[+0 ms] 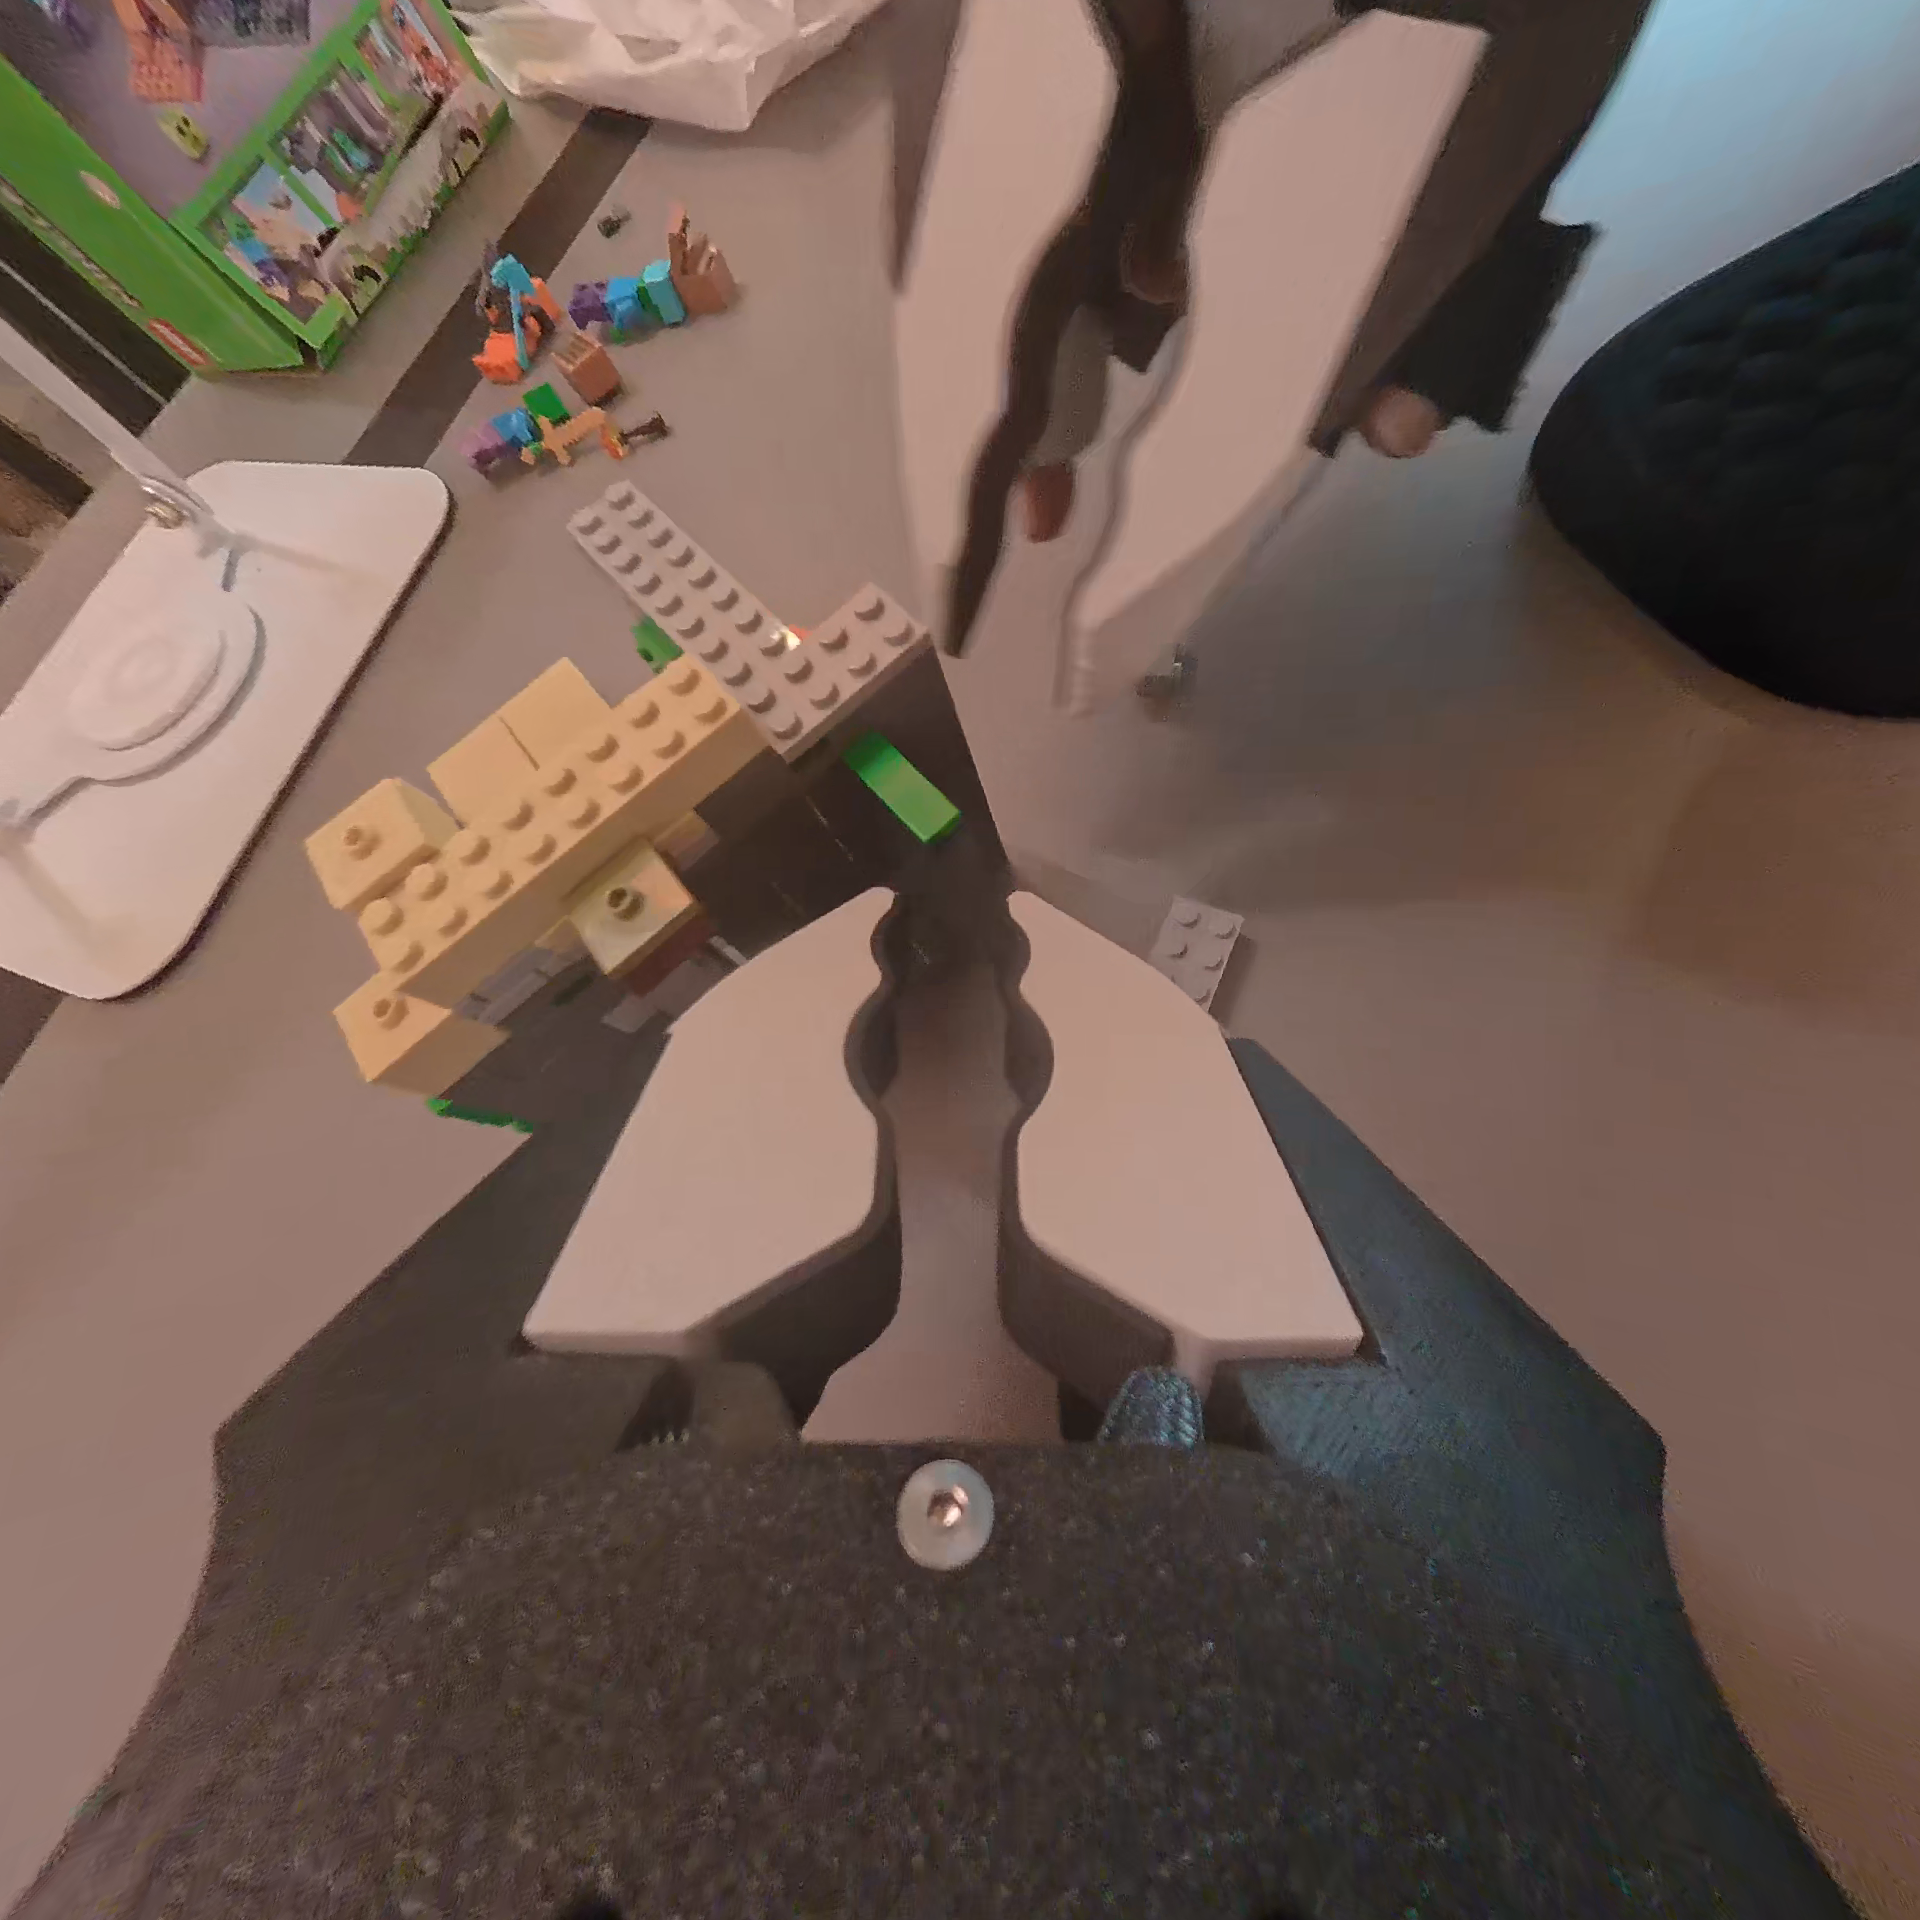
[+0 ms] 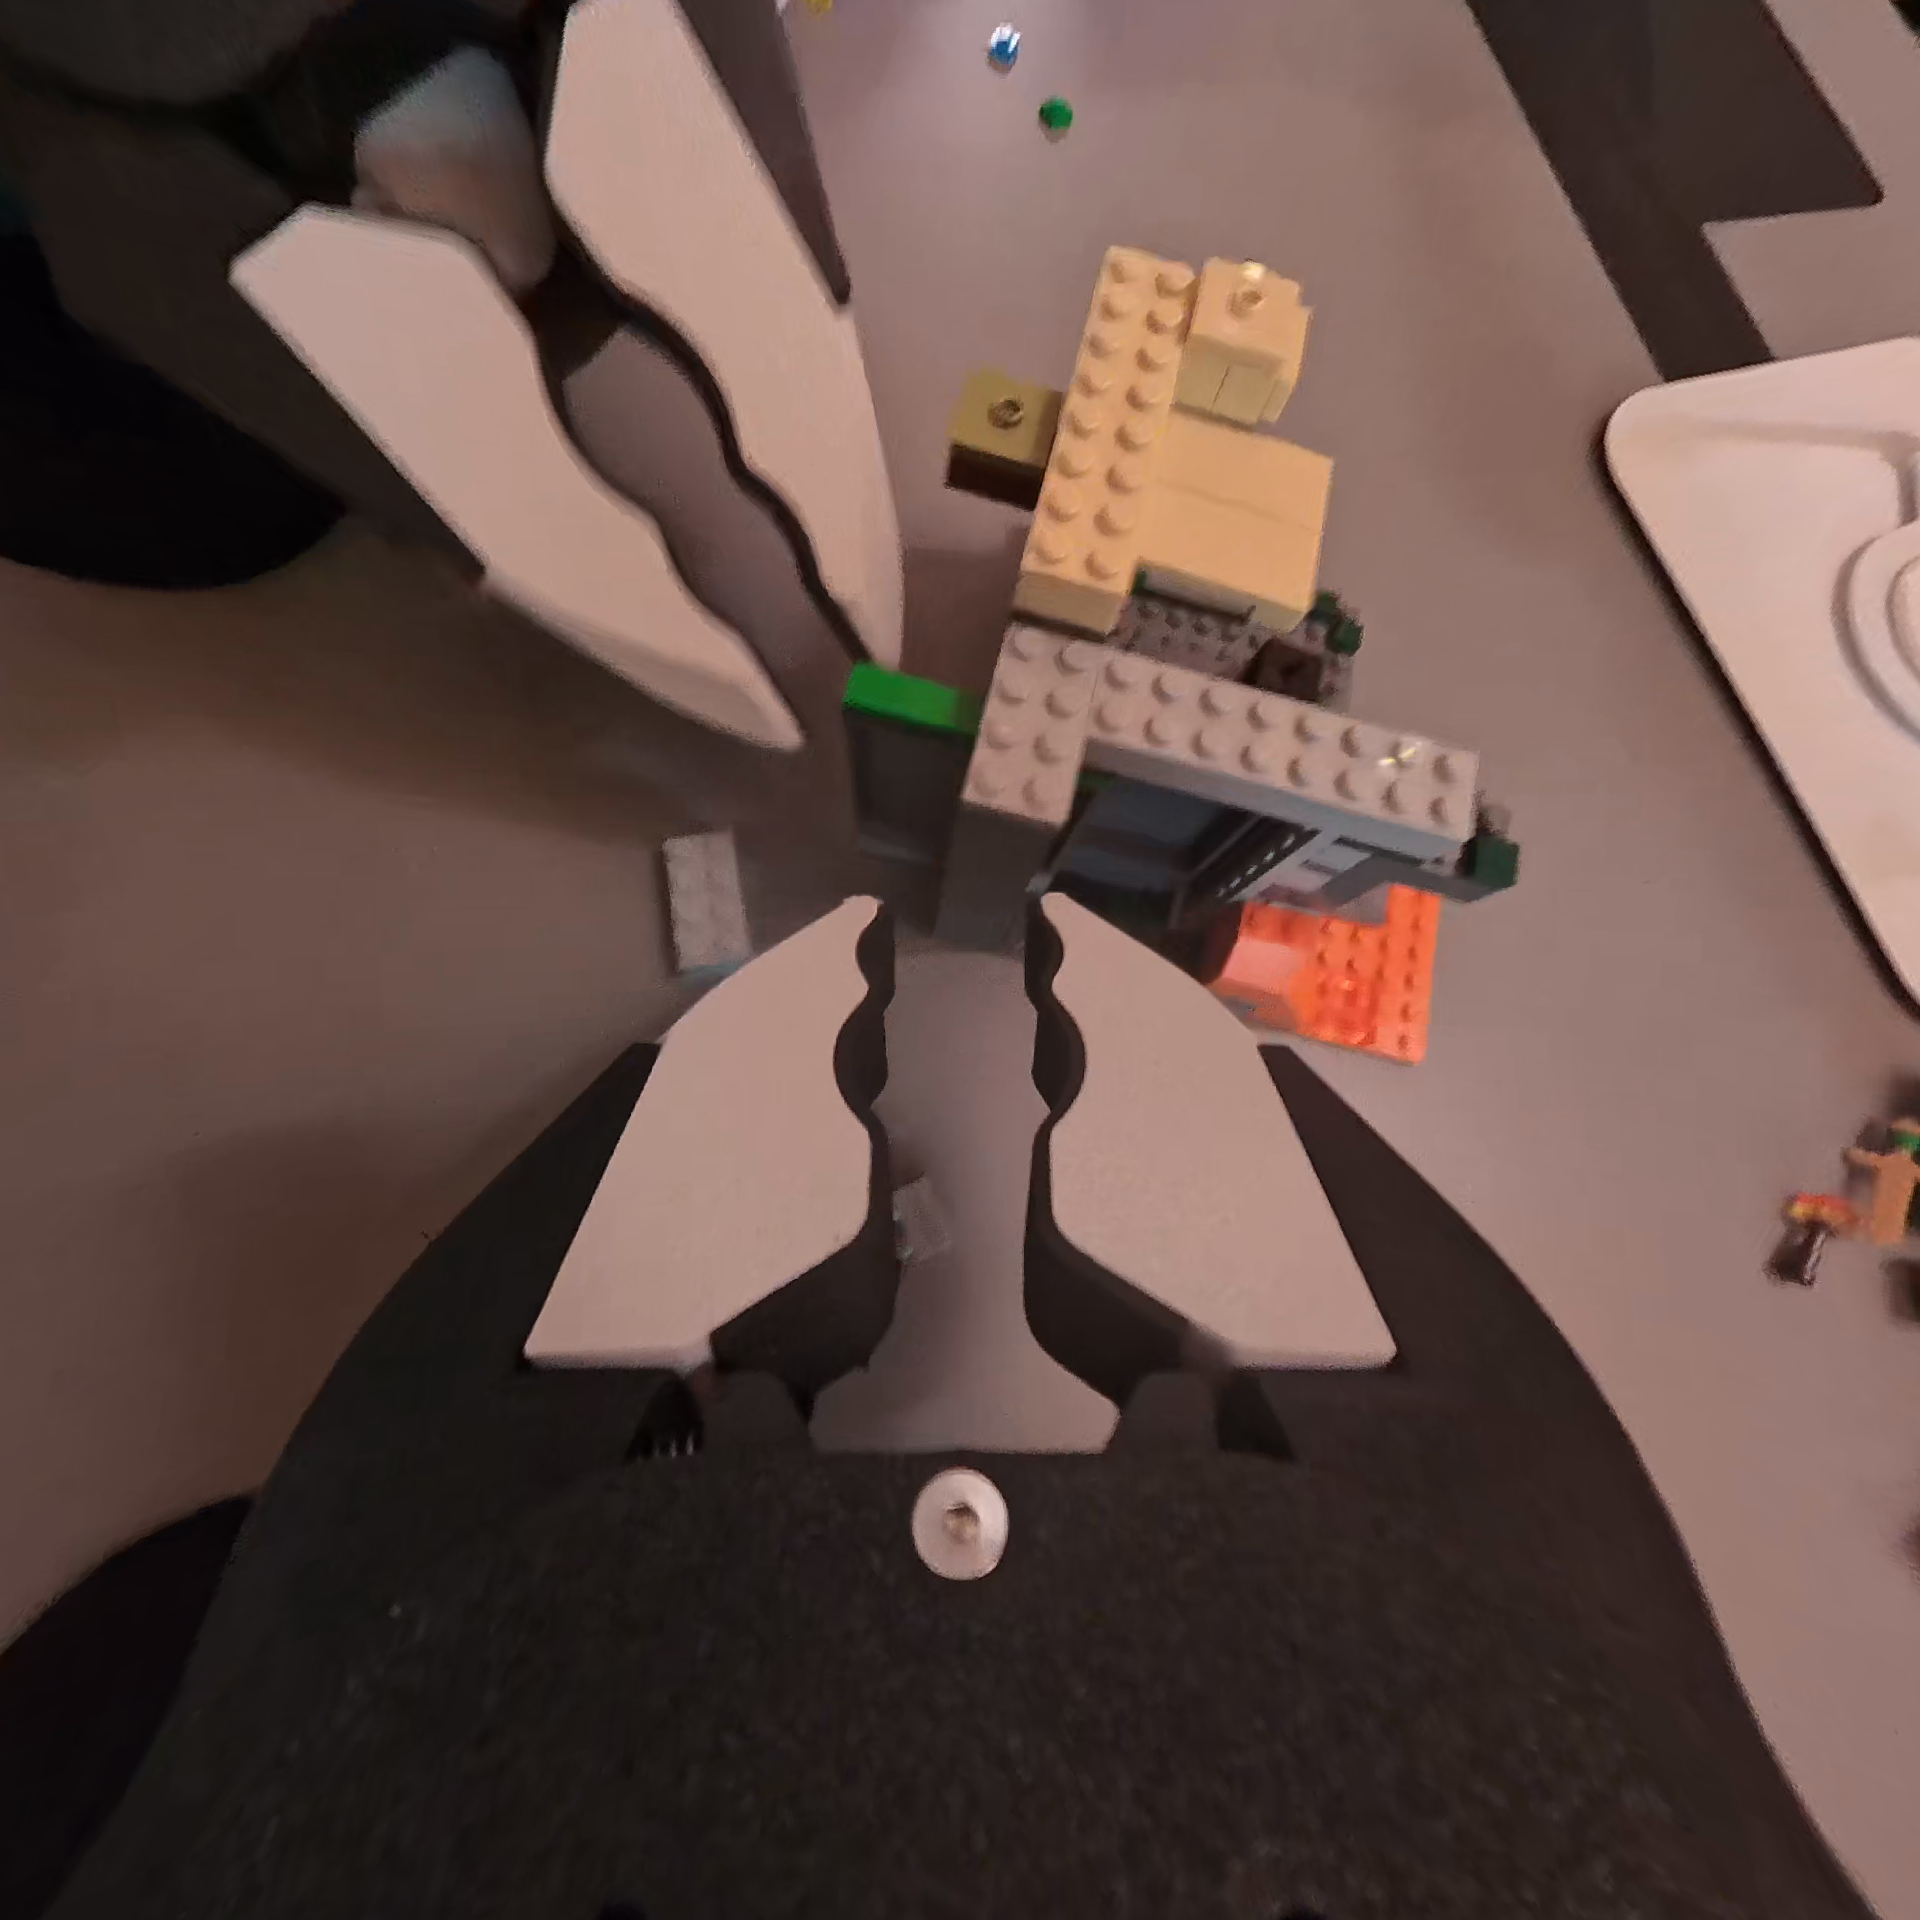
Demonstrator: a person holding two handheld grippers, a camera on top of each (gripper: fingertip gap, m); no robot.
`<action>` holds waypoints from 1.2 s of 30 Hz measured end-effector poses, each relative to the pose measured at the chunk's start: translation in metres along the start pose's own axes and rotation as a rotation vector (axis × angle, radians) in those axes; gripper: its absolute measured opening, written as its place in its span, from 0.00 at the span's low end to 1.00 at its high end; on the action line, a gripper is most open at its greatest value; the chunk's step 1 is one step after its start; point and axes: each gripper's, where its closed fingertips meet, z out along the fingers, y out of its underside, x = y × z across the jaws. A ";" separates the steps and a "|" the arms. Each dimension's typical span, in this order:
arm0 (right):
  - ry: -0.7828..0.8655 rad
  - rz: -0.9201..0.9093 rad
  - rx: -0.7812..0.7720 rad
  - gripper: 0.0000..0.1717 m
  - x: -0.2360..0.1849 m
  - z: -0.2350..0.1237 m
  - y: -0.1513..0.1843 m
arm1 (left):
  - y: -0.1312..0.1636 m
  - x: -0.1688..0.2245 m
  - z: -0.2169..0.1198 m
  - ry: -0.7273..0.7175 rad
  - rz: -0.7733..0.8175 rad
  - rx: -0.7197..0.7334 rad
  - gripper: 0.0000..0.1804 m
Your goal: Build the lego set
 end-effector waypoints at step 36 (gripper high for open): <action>-0.398 -0.863 -0.356 0.10 0.026 -0.011 -0.038 | 0.005 -0.037 -0.025 -0.118 -0.102 0.139 0.08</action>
